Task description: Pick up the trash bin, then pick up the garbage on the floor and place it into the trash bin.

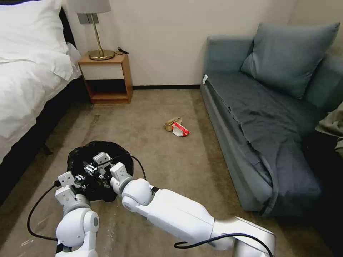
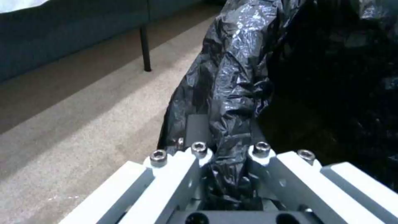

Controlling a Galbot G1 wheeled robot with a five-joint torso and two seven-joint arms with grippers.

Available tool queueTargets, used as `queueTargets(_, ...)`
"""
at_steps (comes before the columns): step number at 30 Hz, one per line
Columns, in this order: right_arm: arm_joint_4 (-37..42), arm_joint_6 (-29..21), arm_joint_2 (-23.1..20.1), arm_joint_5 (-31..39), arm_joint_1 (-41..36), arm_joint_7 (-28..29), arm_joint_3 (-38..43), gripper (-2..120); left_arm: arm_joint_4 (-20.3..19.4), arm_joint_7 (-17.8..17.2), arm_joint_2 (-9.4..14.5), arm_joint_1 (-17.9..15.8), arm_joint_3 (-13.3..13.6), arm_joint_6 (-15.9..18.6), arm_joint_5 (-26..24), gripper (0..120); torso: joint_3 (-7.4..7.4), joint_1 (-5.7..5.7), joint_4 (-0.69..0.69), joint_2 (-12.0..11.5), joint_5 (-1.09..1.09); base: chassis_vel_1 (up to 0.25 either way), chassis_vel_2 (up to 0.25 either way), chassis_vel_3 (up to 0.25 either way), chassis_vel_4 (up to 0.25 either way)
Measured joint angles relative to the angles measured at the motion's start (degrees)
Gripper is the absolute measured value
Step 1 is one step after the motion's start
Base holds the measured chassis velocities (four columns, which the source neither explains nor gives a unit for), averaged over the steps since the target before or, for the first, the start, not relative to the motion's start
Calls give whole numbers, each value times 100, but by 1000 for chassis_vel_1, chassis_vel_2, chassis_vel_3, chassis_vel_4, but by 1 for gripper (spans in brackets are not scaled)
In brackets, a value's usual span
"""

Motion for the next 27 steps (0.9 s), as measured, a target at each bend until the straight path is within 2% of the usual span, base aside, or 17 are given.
queueTargets(2,19,-15,-5,7,16,9,27,74,0,0,4,-2,0,0,0,3,0,0,0,0,0,0,0,0,0)
queueTargets(3,91,-77,-37,38,90,49,149,81,0,0,18,-5,-2,2,0,3,0,0,0,0,1,0,0,0,0)
queueTargets(4,91,-77,-37,38,90,49,149,81,0,0,18,-5,-2,2,0,3,0,0,0,0,1,0,0,0,0)
queueTargets(6,252,-300,-210,44,267,206,613,95,-14,4,62,0,-30,8,-40,3,0,0,0,0,1,0,0,0,0)
queueTargets(7,315,-425,-294,-9,308,274,792,98,-16,9,85,5,-47,8,-68,3,0,0,0,0,2,0,0,0,0)
queueTargets(9,351,-542,-365,-39,325,344,903,99,-16,11,98,10,-61,8,-88,3,0,0,-1,0,2,0,0,0,0)
queueTargets(10,411,-846,-532,-50,326,499,1063,99,-16,16,114,12,-85,8,-122,3,0,0,-1,0,2,0,0,0,0)
queueTargets(13,410,-1135,-740,-55,223,600,1129,100,-15,20,131,12,-109,3,-163,3,0,0,-2,0,2,0,0,0,0)
queueTargets(27,-320,-1200,-858,-261,-791,266,1539,100,-13,24,232,14,-181,-4,-260,3,0,0,-1,0,1,0,0,0,0)
